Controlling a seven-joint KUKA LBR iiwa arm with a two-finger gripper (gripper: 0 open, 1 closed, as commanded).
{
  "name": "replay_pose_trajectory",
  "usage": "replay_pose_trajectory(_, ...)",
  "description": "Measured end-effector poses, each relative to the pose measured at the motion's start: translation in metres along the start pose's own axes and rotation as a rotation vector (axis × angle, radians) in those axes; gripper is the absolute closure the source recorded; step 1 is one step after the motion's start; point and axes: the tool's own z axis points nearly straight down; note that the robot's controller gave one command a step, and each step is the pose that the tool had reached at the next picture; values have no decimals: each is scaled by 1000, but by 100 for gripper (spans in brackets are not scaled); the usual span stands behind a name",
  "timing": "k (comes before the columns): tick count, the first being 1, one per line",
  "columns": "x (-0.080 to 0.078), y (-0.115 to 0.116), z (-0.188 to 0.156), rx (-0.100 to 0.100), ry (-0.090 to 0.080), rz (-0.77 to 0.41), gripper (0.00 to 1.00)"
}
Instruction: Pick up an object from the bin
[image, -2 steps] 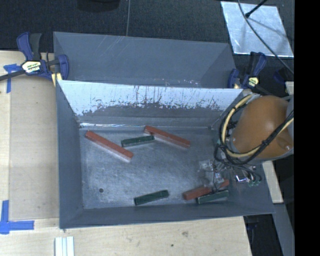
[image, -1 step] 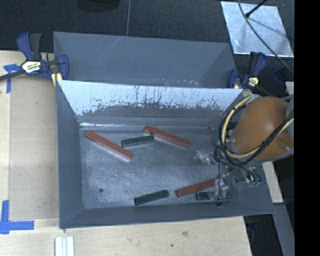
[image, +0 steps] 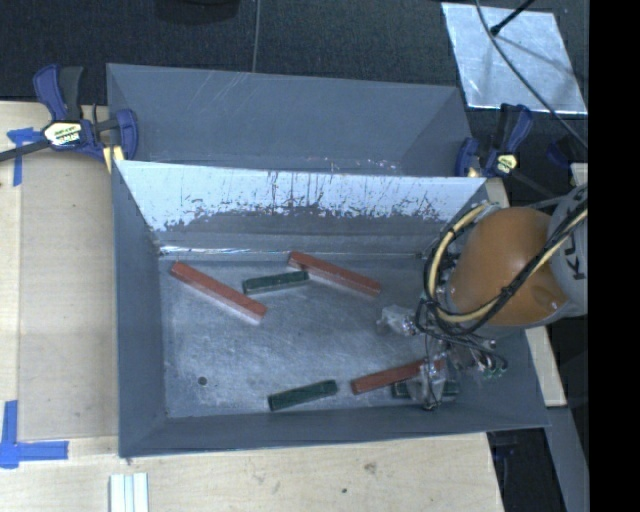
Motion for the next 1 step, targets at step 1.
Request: replay_pose_trajectory(1,0,-1,-4,2,2,-1,100)
